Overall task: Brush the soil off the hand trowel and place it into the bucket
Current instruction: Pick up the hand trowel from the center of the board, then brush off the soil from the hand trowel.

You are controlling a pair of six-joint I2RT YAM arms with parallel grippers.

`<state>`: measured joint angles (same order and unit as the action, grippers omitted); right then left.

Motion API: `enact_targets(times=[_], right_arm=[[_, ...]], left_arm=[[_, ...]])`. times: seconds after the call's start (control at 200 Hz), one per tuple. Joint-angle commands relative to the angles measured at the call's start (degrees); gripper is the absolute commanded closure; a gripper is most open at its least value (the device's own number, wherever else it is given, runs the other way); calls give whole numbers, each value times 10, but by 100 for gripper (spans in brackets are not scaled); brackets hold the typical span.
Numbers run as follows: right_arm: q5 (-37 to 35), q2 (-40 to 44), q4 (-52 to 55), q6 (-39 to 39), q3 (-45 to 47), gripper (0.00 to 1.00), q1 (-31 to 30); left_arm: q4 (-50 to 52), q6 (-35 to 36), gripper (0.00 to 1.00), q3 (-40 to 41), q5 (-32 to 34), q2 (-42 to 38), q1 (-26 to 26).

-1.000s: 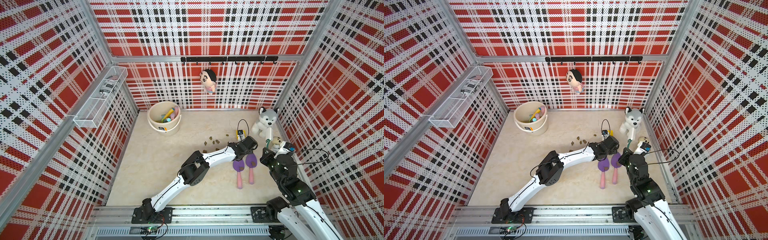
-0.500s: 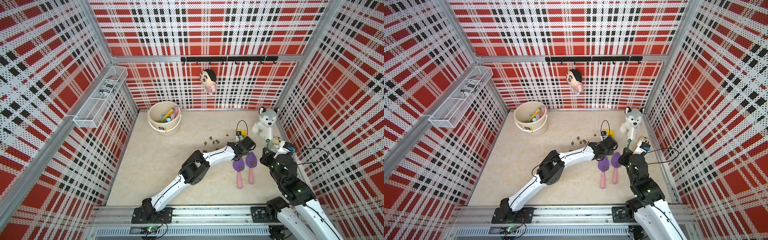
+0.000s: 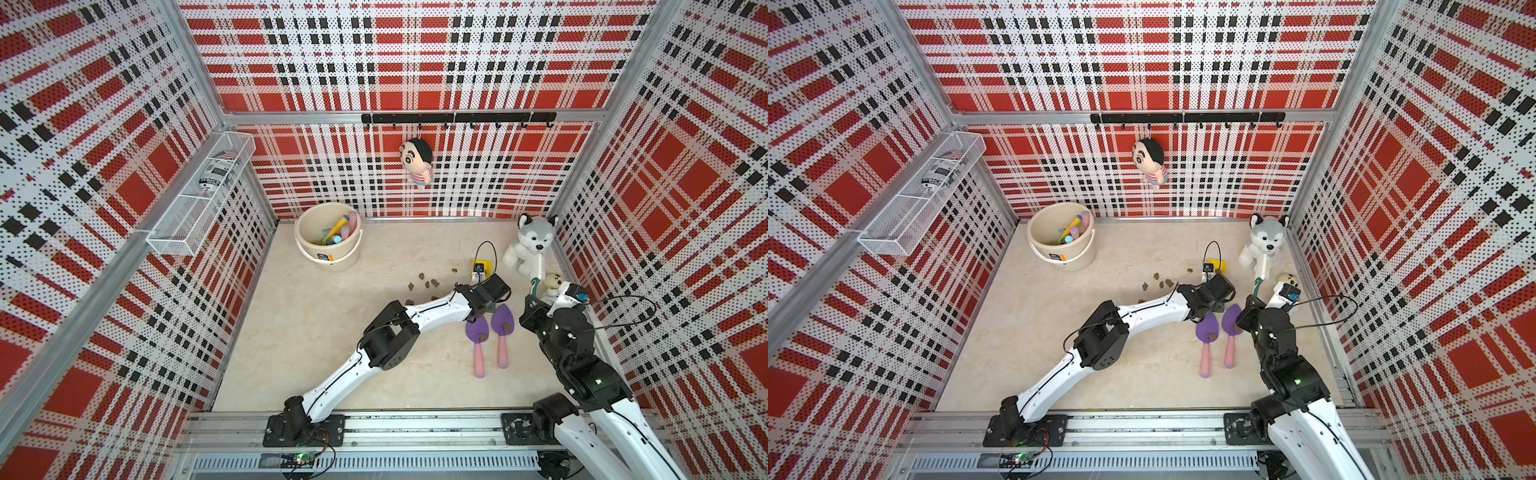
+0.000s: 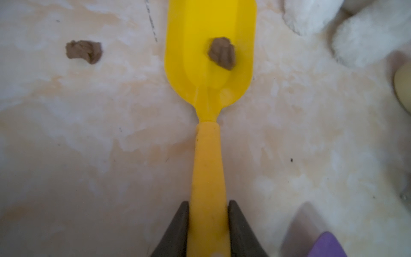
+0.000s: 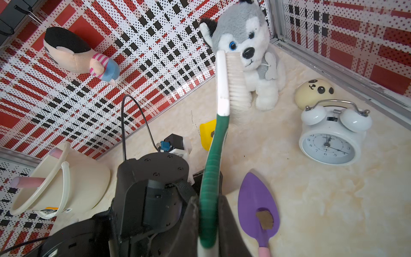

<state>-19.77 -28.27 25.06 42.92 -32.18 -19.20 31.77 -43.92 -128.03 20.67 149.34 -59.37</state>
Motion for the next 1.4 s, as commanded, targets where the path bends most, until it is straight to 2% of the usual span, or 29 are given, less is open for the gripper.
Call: enact_targets(times=[0.0,0.06,0.18,0.261,0.321,0.406,0.436,0.917,1.057,1.187,1.398], right_arm=[[1,5,-14,-3,-1,100,2],[1,4,-13,-3,-1,100,3],[1,7,-11,-2,-1,100,2],[0,8,-11,-1,-1,100,3],[1,8,-10,0,-2,100,2],[3,8,-6,2,-3,100,2],[3,8,-6,4,-2,100,3],[26,4,-21,2,0,100,2],[75,5,-54,-27,11,100,2],[179,10,-94,-70,24,100,3],[320,3,-157,-126,41,100,3]], left_arm=[[31,9,72,-8,-25,6,0],[31,11,75,-8,-30,3,1],[29,15,77,-7,-39,-2,5],[30,20,82,-6,-43,-9,8],[30,23,91,-3,-45,-16,12],[29,31,95,7,-48,-32,17],[31,38,100,10,-48,-38,19],[33,124,100,134,-26,-188,68],[32,141,100,181,-56,-246,79],[32,165,100,252,-79,-303,89],[32,183,100,387,-67,-409,113]])
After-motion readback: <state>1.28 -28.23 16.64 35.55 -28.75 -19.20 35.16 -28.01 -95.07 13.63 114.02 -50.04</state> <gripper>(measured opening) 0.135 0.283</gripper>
